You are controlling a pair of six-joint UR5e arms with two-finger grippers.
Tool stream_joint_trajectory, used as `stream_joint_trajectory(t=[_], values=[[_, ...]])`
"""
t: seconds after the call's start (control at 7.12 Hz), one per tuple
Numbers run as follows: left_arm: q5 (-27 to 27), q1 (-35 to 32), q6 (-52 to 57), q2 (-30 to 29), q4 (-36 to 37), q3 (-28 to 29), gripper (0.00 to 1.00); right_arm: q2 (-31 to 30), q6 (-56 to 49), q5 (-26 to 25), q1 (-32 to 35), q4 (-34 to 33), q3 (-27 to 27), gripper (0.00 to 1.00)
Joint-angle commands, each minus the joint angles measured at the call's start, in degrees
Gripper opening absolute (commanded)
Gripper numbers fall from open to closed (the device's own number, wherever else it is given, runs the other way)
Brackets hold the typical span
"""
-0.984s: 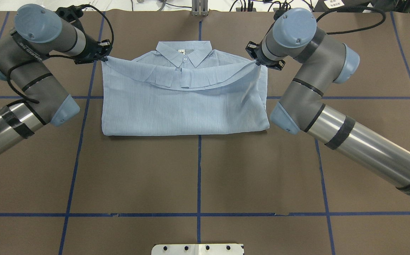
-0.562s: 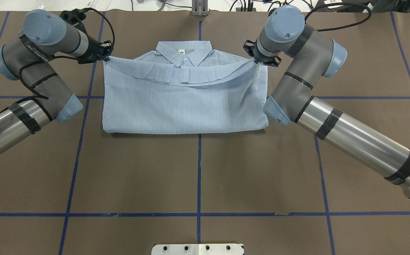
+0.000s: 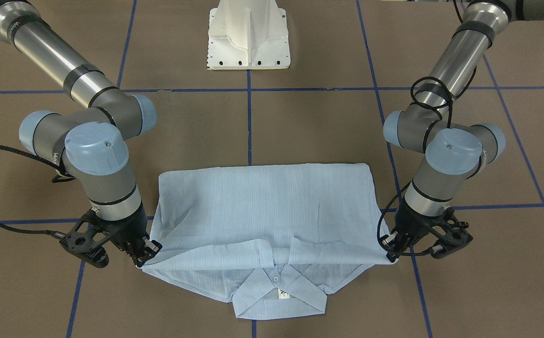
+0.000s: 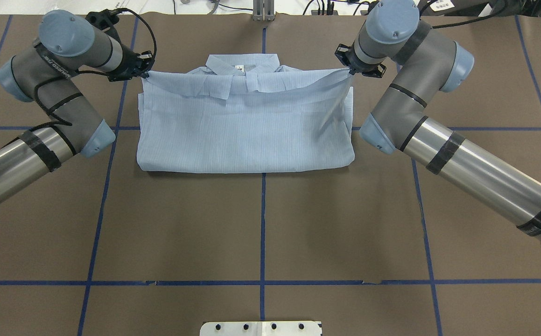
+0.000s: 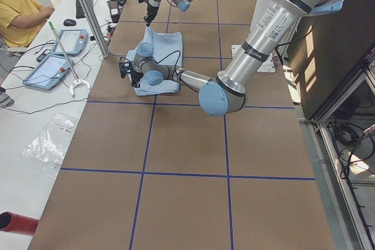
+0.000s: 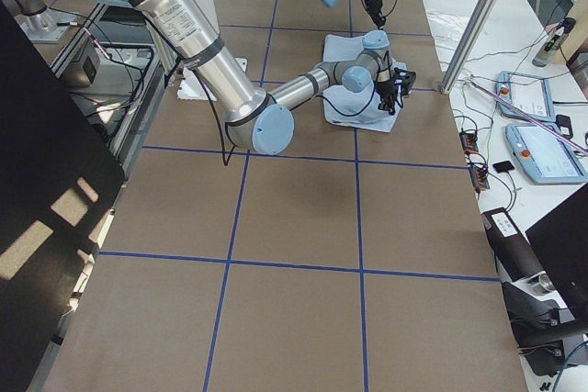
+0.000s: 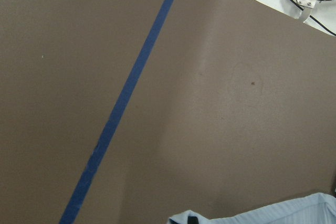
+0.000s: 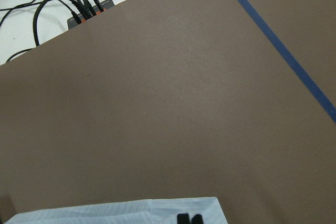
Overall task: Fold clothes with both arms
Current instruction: 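Release the hem near the collar with both grippers and raise them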
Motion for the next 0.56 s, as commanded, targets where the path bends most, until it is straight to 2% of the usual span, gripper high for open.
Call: stream_joint_trajectory(t=[0.0,0.14,0.28,0.42], values=[[0.07,0.1,0.0,-0.28,-0.13,0.98,0.01,-0.24,-0.25,0.01,-0.38,0.0,-0.14,0.0],[0.07,0.1,-0.17,-0.37,-0.13,0.98,0.16,-0.06,-0.16,0.1,-0.55,0.09,-0.14,0.0],[0.07,0.1,-0.26,-0.37,-0.13,0.89,0.26,0.55,-0.08,0.01,-0.64,0.09,-0.75,0.25],[0.07,0.01,-0.26,-0.29,-0.22,0.98,0.35,0.64,0.19,0.01,-0.82,0.09,-1.19,0.39]])
